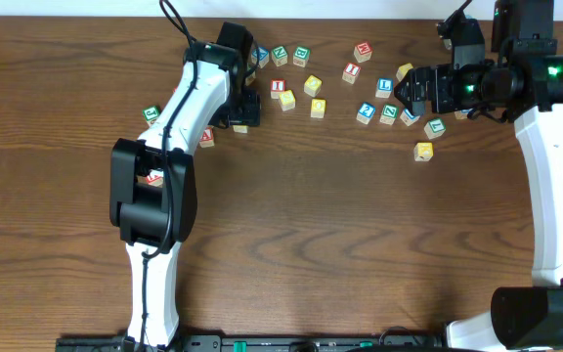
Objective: Spell out CORL
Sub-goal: 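Reach the left gripper forward toward the yellow C block, then lower the left gripper and grasp the yellow C block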
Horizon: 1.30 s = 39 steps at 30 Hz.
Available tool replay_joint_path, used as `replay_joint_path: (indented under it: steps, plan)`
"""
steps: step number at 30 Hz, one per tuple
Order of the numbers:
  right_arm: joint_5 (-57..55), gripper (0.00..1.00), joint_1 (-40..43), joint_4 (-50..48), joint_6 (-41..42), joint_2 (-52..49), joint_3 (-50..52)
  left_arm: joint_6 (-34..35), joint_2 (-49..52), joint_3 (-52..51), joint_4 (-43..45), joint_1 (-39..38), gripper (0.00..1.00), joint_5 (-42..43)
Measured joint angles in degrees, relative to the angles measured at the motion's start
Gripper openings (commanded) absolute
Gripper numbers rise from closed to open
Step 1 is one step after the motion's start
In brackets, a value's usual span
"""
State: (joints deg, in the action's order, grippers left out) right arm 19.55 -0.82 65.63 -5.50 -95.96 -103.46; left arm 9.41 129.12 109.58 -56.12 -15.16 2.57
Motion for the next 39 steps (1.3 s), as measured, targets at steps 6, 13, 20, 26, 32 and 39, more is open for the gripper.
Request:
replay_joint_path:
  steps: [6, 13, 20, 26, 32, 39]
  plan:
    - [0.0, 0.99, 0.0, 0.1, 0.0, 0.0, 0.0, 0.0, 0.0, -2.5, 3.2, -0.2, 0.7, 0.0]
    - [0.0, 0.99, 0.0, 0.1, 0.0, 0.0, 0.0, 0.0, 0.0, -3.4, 4.1, -1.0, 0.7, 0.0]
    - [0.0, 0.99, 0.0, 0.1, 0.0, 0.0, 0.0, 0.0, 0.0, -3.7, 5.2, -1.1, 0.7, 0.0]
    - [0.0, 0.99, 0.0, 0.1, 0.0, 0.0, 0.0, -0.2, 0.0, -4.1, 5.6, -1.1, 0.7, 0.0]
    - [0.0, 0.99, 0.0, 0.1, 0.0, 0.0, 0.0, -0.3, 0.0, -4.1, 6.7, -1.1, 0.7, 0.0]
    - [0.0, 0.99, 0.0, 0.1, 0.0, 0.0, 0.0, -0.7, 0.0, -4.3, 9.0, -1.1, 0.7, 0.0]
